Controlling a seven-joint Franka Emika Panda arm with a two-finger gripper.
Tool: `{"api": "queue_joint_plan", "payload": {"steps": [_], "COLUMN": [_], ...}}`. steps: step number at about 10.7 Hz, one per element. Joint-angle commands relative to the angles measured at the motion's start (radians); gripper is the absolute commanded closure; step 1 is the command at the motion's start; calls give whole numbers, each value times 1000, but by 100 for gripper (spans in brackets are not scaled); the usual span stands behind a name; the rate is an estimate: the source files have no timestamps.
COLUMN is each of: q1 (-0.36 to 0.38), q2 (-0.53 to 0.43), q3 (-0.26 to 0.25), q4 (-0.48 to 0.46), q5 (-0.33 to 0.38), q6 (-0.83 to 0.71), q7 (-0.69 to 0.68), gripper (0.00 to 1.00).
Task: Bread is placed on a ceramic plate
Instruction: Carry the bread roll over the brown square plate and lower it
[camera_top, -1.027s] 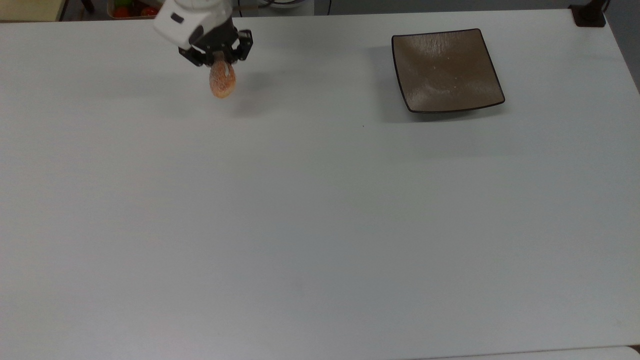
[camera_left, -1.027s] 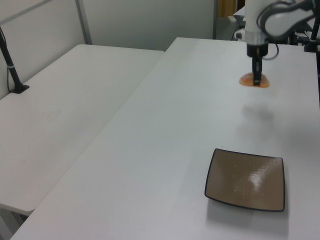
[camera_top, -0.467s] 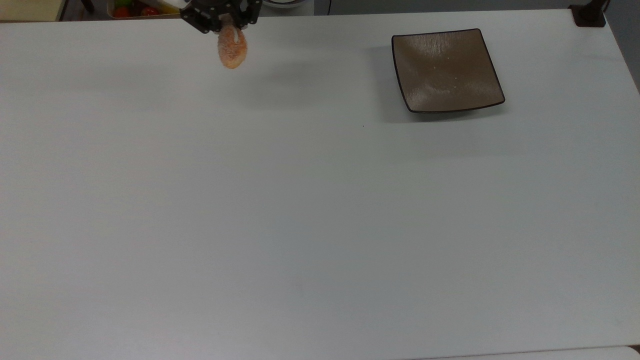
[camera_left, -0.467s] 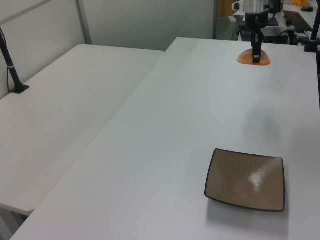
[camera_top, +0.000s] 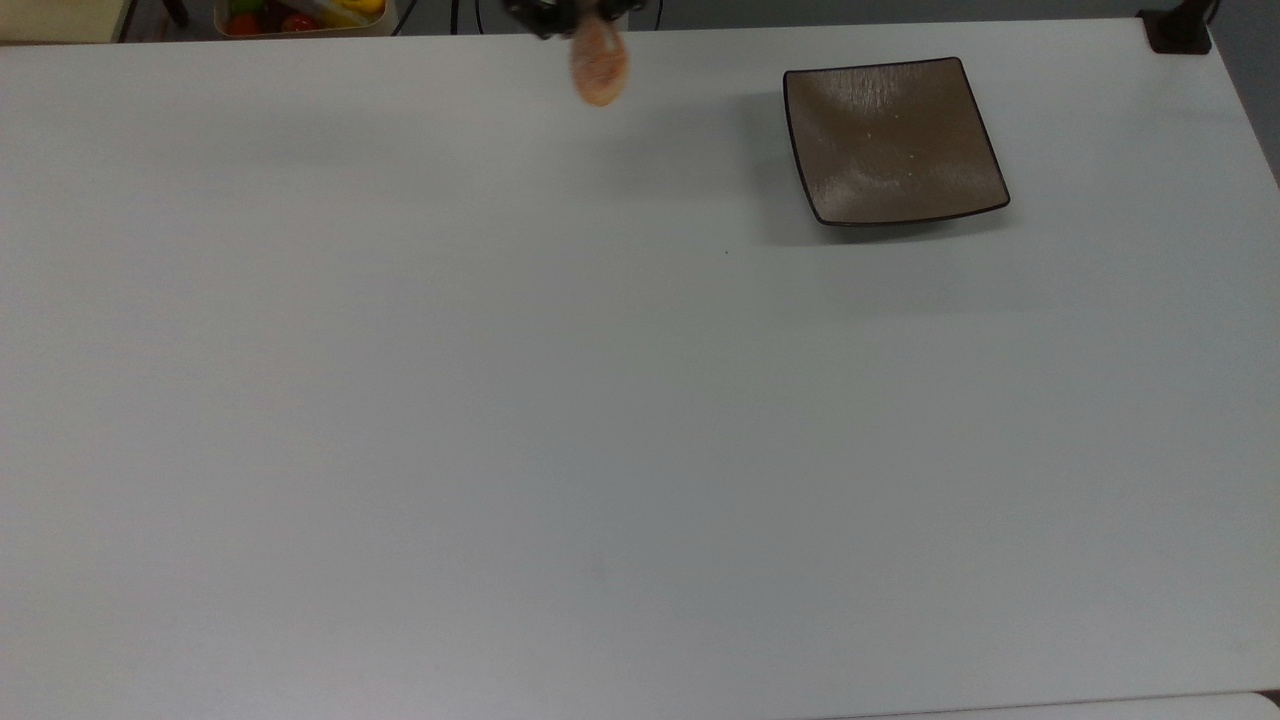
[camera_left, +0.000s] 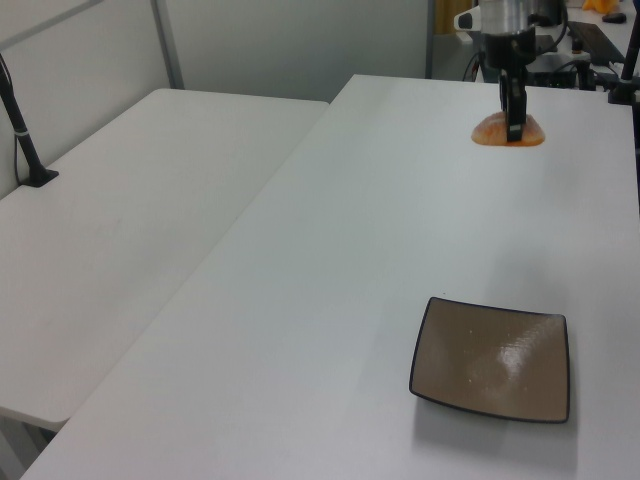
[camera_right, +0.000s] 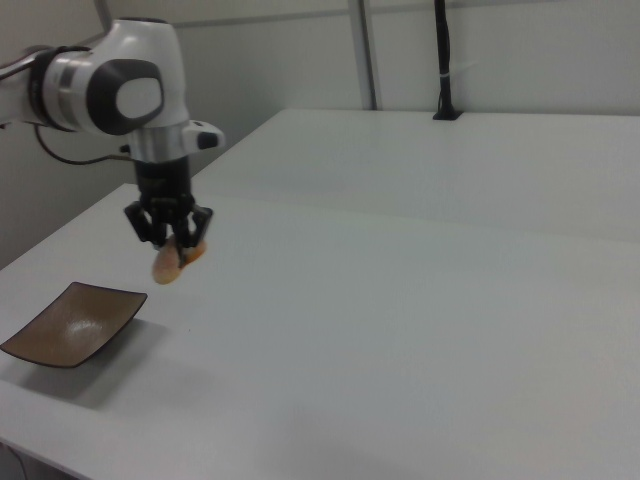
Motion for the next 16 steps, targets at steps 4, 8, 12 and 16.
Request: {"api": "queue_joint_plan", "payload": {"steps": [4, 8, 12, 16], "q1": [141, 251, 343, 397], "q2": [8, 88, 231, 344], "q3": [173, 199, 199, 199], "q4": [-8, -57, -74, -89], "q5": [43, 50, 33, -54], "q6": [-11, 163, 349, 498], "q7": [220, 299, 441, 550], "gripper": [82, 79, 79, 75]}}
